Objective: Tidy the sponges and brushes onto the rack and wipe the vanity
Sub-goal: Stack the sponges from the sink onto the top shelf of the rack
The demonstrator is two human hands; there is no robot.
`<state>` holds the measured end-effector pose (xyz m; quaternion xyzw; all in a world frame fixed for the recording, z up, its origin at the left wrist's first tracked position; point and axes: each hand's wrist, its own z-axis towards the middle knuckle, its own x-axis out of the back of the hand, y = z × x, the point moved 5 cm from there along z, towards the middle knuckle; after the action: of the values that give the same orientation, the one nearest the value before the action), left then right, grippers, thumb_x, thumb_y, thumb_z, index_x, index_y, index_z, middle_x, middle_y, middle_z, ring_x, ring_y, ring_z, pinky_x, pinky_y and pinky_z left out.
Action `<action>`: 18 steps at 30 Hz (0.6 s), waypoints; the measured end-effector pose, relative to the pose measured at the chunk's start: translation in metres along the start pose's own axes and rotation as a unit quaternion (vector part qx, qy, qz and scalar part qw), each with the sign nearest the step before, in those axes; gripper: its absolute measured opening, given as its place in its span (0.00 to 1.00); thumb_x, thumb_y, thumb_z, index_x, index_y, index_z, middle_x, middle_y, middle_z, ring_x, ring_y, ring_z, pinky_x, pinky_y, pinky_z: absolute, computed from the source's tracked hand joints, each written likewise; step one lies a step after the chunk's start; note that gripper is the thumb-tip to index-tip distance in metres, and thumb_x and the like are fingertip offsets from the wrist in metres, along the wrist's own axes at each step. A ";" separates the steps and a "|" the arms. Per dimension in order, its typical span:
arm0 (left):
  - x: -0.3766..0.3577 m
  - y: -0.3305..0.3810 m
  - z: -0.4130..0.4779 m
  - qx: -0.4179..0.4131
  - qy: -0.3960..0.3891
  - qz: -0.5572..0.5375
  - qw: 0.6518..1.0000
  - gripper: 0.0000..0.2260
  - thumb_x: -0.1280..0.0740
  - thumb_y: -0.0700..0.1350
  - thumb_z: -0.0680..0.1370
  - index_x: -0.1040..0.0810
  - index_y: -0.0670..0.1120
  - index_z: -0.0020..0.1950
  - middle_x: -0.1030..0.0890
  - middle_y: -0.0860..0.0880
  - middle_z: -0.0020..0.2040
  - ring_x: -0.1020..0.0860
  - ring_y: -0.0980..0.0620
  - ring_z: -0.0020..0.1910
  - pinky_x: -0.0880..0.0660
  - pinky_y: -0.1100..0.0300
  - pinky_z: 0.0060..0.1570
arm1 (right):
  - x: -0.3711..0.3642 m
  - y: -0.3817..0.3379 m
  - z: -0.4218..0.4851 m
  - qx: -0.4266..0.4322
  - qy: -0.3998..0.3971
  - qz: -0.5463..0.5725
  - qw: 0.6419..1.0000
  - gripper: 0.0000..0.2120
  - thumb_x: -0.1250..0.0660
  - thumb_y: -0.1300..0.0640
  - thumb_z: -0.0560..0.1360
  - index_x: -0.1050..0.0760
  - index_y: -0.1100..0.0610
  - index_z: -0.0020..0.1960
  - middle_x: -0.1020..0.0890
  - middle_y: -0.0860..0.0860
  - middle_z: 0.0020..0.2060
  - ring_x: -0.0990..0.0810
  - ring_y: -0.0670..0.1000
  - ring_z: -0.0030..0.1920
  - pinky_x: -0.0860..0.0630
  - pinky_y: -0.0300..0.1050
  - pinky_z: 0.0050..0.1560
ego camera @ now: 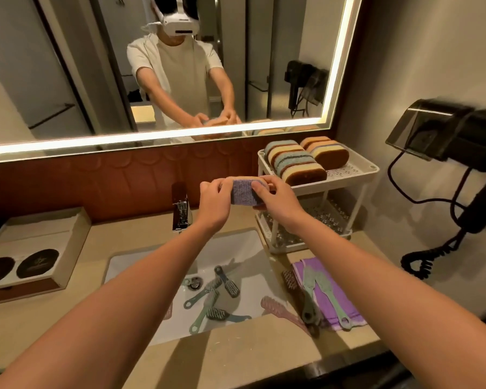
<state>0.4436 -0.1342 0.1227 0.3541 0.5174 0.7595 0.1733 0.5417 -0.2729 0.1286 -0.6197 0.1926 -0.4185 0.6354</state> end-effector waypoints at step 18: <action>-0.081 0.129 0.049 -0.173 -0.003 0.069 0.982 0.10 0.38 0.51 0.77 0.21 0.52 0.55 0.18 0.53 0.51 0.21 0.51 0.53 0.27 0.44 0.60 | 0.155 -0.037 0.048 0.040 0.202 -0.151 0.967 0.24 0.43 0.50 0.86 0.43 0.49 0.80 0.35 0.54 0.73 0.38 0.55 0.74 0.37 0.56 0.75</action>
<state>0.5485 -0.2047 0.2211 0.3562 0.3519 0.8466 0.1803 0.6570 -0.3576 0.2140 -0.5182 0.2039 -0.6332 0.5375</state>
